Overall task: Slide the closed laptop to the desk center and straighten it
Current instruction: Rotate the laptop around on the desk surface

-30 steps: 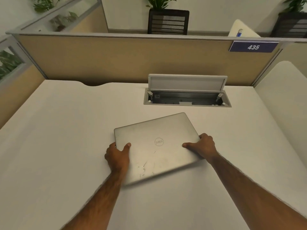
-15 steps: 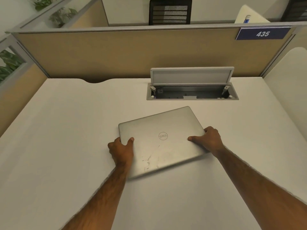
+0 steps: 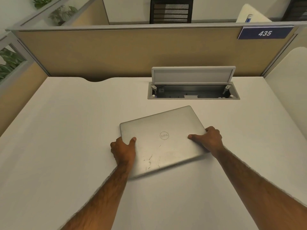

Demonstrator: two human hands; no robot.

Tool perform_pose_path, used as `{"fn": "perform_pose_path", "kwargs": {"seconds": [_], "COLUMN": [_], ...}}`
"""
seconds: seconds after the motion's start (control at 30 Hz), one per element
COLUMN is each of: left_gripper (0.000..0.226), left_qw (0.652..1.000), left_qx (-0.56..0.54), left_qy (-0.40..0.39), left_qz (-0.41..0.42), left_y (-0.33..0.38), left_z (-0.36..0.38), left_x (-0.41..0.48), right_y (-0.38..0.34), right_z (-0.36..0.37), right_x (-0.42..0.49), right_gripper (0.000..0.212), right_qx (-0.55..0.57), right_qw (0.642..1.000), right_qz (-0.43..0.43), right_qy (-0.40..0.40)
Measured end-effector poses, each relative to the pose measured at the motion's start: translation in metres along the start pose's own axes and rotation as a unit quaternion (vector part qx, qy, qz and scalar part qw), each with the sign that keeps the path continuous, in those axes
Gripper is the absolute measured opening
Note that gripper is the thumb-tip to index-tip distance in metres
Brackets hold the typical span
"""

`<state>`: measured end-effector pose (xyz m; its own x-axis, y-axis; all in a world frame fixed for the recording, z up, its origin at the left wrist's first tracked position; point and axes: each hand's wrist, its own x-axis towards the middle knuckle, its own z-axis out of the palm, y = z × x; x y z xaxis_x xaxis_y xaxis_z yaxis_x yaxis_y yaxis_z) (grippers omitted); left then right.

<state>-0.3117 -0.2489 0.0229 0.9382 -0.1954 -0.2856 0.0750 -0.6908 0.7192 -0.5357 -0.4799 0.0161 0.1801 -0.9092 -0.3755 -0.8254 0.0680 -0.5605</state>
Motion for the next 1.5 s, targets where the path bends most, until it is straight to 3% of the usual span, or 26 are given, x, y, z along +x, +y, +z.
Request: {"fn": "perform_pose_path", "kwargs": {"seconds": [0.23,0.67,0.83,0.9,1.07,1.5], "left_gripper": [0.07,0.068,0.096,0.092,0.052,0.041], "left_qw": [0.997,0.985,0.969,0.958,0.934,0.914], "left_qx": [-0.06,-0.077,-0.146,-0.175,-0.231,-0.274], "left_qy": [-0.026,-0.092,-0.119,-0.138,-0.165,-0.155], "left_qz": [-0.039,-0.122,-0.16,-0.183,-0.217,-0.255], "left_y": [-0.014,-0.023,-0.041,-0.048,-0.056,-0.052], "left_z": [0.002,-0.025,-0.025,-0.026,-0.025,-0.022], "left_x": [-0.002,-0.027,-0.038,-0.047,-0.076,-0.099], "right_y": [-0.006,-0.04,-0.06,-0.068,-0.094,-0.114], "right_z": [-0.005,-0.013,-0.012,-0.012,-0.011,0.012], "right_x": [0.008,0.033,0.05,0.056,0.067,0.079], "right_gripper": [0.102,0.072,0.073,0.073,0.072,0.073], "right_qx": [0.008,-0.018,-0.028,-0.035,-0.076,-0.139], "right_qw": [1.0,0.996,0.992,0.99,0.98,0.963], "right_qz": [0.003,-0.087,-0.115,-0.128,-0.165,-0.193], "right_qy": [0.027,-0.004,-0.039,-0.054,-0.079,-0.128]}}
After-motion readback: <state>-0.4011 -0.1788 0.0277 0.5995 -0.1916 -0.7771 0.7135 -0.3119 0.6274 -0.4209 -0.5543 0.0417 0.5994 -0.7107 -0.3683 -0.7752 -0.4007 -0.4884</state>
